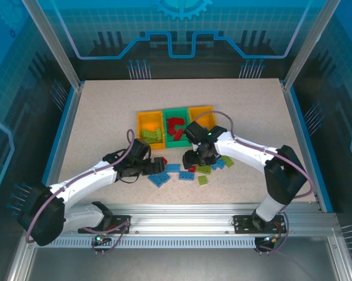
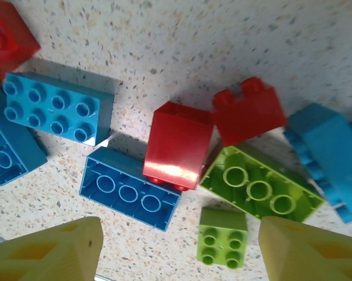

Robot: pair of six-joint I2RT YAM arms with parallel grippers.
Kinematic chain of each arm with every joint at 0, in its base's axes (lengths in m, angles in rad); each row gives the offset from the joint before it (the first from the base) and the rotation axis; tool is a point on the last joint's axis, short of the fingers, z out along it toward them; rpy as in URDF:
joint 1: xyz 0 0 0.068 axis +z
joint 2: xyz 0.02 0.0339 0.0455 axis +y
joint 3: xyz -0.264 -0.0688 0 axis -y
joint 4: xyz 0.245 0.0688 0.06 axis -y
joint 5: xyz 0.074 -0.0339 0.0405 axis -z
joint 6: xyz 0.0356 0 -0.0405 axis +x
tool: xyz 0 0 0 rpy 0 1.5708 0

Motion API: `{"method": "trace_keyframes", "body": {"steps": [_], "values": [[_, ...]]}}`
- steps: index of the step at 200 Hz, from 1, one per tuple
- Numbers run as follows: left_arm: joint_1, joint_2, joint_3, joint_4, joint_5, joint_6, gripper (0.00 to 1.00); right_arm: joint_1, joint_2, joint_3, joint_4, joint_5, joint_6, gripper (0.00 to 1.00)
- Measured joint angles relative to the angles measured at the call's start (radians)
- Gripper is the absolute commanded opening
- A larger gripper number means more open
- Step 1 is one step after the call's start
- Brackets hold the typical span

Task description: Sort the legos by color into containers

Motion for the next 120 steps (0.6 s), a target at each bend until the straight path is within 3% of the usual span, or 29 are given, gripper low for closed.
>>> {"method": "trace_keyframes", "body": {"steps": [65,120], "values": [[0.000,-0.036,-0.002,-0.010,-0.022,-0.002,0.99,0.031,0.139,0.075,-0.020,0.039,0.043,0.67],[0.000,-0.042,-0.010,-0.016,-0.027,-0.002,0.99,0.051,0.207,0.124,-0.040,0.064,0.054,0.57]]}}
